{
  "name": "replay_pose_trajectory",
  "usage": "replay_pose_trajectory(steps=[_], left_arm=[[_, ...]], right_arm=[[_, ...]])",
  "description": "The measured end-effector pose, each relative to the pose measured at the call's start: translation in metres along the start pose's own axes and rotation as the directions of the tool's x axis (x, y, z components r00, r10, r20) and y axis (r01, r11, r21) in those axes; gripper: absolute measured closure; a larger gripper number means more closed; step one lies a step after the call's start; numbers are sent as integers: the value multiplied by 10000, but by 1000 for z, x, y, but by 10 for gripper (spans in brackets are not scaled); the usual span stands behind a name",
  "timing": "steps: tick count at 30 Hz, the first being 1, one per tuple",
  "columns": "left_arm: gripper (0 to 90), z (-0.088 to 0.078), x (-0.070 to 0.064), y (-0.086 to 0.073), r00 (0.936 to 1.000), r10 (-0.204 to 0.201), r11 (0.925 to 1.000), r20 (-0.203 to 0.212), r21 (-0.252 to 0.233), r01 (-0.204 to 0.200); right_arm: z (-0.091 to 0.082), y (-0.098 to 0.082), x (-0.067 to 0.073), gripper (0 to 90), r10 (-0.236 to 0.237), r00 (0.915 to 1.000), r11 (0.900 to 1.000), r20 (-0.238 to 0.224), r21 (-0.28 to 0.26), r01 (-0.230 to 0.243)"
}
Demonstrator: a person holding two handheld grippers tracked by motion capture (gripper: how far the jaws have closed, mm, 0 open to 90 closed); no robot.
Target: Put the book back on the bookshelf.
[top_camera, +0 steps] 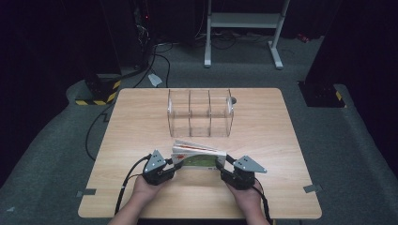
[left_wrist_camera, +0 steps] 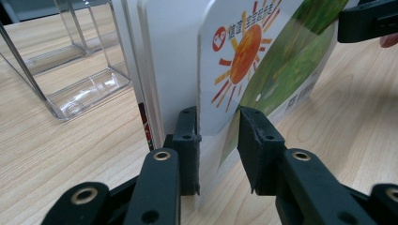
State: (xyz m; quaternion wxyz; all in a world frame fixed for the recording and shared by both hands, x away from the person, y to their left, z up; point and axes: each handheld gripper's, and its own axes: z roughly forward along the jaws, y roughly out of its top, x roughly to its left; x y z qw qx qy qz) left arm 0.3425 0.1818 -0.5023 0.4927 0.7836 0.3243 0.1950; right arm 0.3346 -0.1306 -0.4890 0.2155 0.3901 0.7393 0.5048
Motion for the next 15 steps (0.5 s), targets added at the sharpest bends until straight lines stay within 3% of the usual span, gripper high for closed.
replay_pose_trajectory(steps=[9, 15], left_arm=[[650, -2, 0, -2, 10000, -48, 10000, -73, -14, 48], [573, -5, 4, -6, 9990, -81, 9997, -443, 229, 91]], right_arm=[[-4, -1, 1, 515, -83, 9996, 9999, -266, -59, 81], [-7, -2, 5, 498, -175, 9988, 9998, -455, -52, 173]])
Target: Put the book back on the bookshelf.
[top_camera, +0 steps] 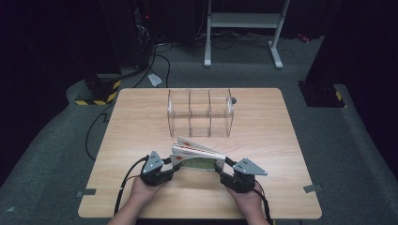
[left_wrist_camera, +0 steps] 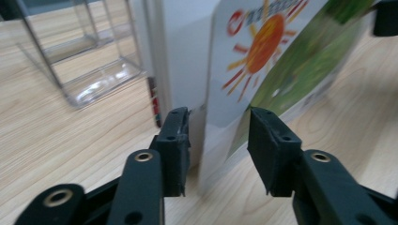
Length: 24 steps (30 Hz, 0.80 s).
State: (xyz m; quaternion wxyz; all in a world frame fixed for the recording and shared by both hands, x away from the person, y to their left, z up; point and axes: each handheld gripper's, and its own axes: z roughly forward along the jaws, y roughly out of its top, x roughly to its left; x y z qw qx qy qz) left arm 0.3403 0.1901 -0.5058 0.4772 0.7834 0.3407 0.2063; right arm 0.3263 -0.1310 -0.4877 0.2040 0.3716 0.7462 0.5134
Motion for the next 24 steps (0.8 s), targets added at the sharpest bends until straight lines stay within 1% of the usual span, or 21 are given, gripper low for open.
replay_pose_trajectory(steps=[2, 5, 8, 12, 13, 14, 15, 16, 18, 20, 21, 22, 24], left_arm=[[544, -3, 4, -2, 9999, 36, 10000, -119, 26, -36], [511, -8, 9, -5, 9998, -125, 9999, -175, -20, 125], [488, -13, 13, -8, 9989, -339, 9994, -336, -56, 337], [476, -19, 19, -13, 9970, -452, 9989, -623, 95, 459], [475, -21, 20, -15, 9962, -427, 9988, -757, 188, 443], [474, -23, 22, -17, 9948, -482, 9982, -895, 308, 512], [469, -24, 25, -18, 9928, -626, 9968, -1020, 427, 673], [463, -26, 28, -20, 9892, -783, 9948, -1237, 548, 856], [451, -28, 34, -23, 9796, -860, 9906, -1818, 896, 1036], [441, -31, 40, -26, 9695, -778, 9870, -2323, 1190, 1078], [434, -32, 42, -28, 9645, -720, 9847, -2542, 1354, 1092], [427, -32, 44, -28, 9602, -699, 9827, -2704, 1466, 1129], [415, -32, 48, -30, 9528, -715, 9788, -2950, 1632, 1240]], right_arm=[[-1, 0, 1, 480, -50, 10000, 10000, -54, 35, 50], [-1, 1, 0, 455, -26, 9998, 10000, -178, 40, 27], [1, 3, -1, 415, 9, 9992, 10000, -397, 23, -9], [6, 7, -1, 371, -223, 9982, 9997, -559, 47, 226], [8, 8, -1, 364, -281, 9978, 9996, -597, 72, 286], [10, 9, -1, 357, -296, 9979, 9995, -579, 67, 301], [12, 10, -1, 352, -315, 9980, 9995, -551, 61, 319], [14, 11, -2, 351, -290, 9979, 9996, -585, 45, 293], [17, 14, -3, 353, -351, 9971, 9993, -679, 68, 356], [19, 16, -4, 375, -431, 9963, 9991, -747, 30, 434], [19, 16, -4, 407, -413, 9958, 9991, -822, 21, 417], [19, 17, -4, 422, -397, 9952, 9992, -893, 16, 400], [19, 18, -4, 474, -484, 9949, 9988, -886, 12, 487]])
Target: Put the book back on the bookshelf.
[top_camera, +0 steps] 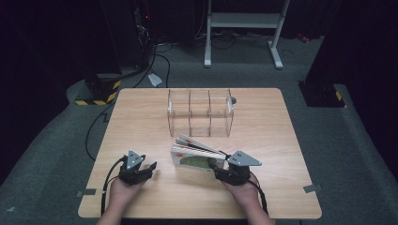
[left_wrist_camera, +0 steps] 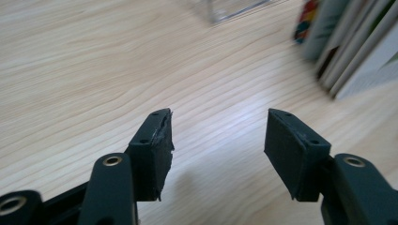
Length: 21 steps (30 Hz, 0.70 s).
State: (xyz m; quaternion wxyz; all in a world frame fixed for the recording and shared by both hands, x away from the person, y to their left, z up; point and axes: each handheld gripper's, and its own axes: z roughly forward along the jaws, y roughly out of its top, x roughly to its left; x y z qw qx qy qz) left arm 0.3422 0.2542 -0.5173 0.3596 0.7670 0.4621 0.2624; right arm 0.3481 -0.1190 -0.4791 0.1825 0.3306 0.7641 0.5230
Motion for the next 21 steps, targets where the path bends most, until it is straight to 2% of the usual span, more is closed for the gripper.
replay_pose_trajectory(steps=[2, 5, 11, 15, 17, 21], left_arm=[[404, 1, 3, 0, 9998, 46, 9999, -191, 143, -43], [391, 5, 5, -1, 9992, -100, 9995, -396, 300, 112], [386, 11, 11, 0, 9983, -249, 9985, -524, 479, 274], [381, 17, 17, 0, 9971, -498, 9964, -580, 656, 536], [388, 17, 20, 0, 9965, -754, 9946, -349, 693, 777], [382, 18, 20, -1, 9970, -695, 9958, -346, 578, 715]], right_arm=[[-2, 0, -2, 520, 21, 9999, 10000, -160, -33, -21], [-3, 0, -2, 533, -178, 9997, 9998, -161, 7, 178], [-4, 3, -4, 533, -10, 9994, 10000, -344, 67, 12], [-2, 2, -3, 543, -124, 9996, 9999, -240, 2, 124], [-2, 2, -3, 574, -104, 9995, 9999, -288, -26, 103], [-5, 0, 5, 710, -431, 9986, 9990, -316, -84, 429]])
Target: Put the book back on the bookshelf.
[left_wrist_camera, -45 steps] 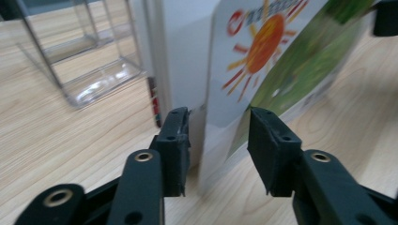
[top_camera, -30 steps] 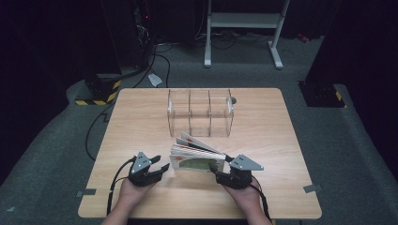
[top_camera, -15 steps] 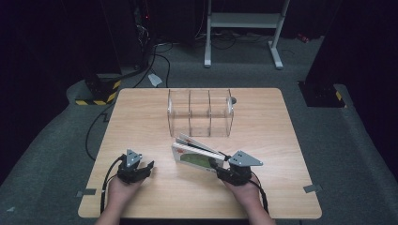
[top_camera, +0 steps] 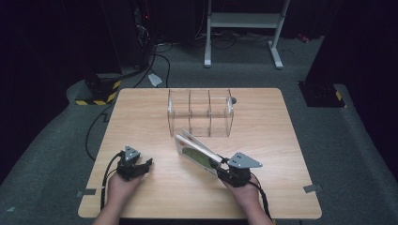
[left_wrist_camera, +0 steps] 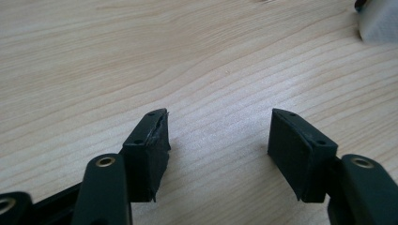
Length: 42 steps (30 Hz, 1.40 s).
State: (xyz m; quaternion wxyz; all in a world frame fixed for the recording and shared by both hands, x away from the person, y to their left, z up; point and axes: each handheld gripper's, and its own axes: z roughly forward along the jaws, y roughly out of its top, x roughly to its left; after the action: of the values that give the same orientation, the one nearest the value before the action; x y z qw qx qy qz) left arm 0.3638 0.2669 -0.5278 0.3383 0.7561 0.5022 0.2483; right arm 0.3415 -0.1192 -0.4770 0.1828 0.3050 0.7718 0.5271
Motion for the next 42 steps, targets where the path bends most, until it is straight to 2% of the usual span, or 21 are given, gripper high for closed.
replay_pose_trajectory(steps=[3, 6, 7, 10, 16, 18, 26, 31, 34, 39, 42], left_arm=[[372, 1, 3, 1, 9998, -214, 9998, 56, 65, 214], [361, 2, 4, 2, 9999, -124, 9999, 7, 67, 124], [361, 2, 5, 2, 9997, -219, 9997, 52, 116, 219], [350, 3, 6, 3, 9996, -274, 9995, -31, 131, 275], [313, 5, 6, 3, 9995, -275, 9994, 132, 191, 272], [303, 5, 5, 4, 9995, -275, 9995, 159, 180, 272], [295, 8, 5, 6, 9995, -136, 9998, 281, 177, 131], [295, 9, 5, 7, 9995, -131, 9998, 284, 155, 127], [295, 9, 5, 7, 9995, -140, 9998, 284, 164, 135], [296, 9, 5, 7, 9995, -142, 9998, 278, 167, 138], [297, 9, 5, 7, 9995, -144, 9998, 270, 155, 140]], right_arm=[[-1, 0, 5, 737, -297, 9989, 9996, 353, 28, 296], [-4, -2, 5, 740, -230, 9992, 9997, 337, -22, 231], [-4, -2, 5, 741, -178, 9993, 9998, 344, -39, 180], [-8, -3, 6, 743, -222, 9985, 9997, 499, -76, 226], [-19, -5, 6, 745, -323, 9952, 9992, 925, -207, 343], [-25, -6, 5, 747, -129, 9937, 9995, 1112, -280, 161], [-44, -8, -3, 749, 148, 9846, 9987, 1744, -499, -62], [-54, -11, -8, 747, 523, 9726, 9979, 2266, -491, -422], [-56, -14, -13, 744, 895, 9712, 9954, 2207, -520, -800], [-55, -17, -16, 740, 1139, 9676, 9933, 2252, -471, -1059], [-53, -16, -14, 733, 1031, 9667, 9946, 2341, -358, -973]])
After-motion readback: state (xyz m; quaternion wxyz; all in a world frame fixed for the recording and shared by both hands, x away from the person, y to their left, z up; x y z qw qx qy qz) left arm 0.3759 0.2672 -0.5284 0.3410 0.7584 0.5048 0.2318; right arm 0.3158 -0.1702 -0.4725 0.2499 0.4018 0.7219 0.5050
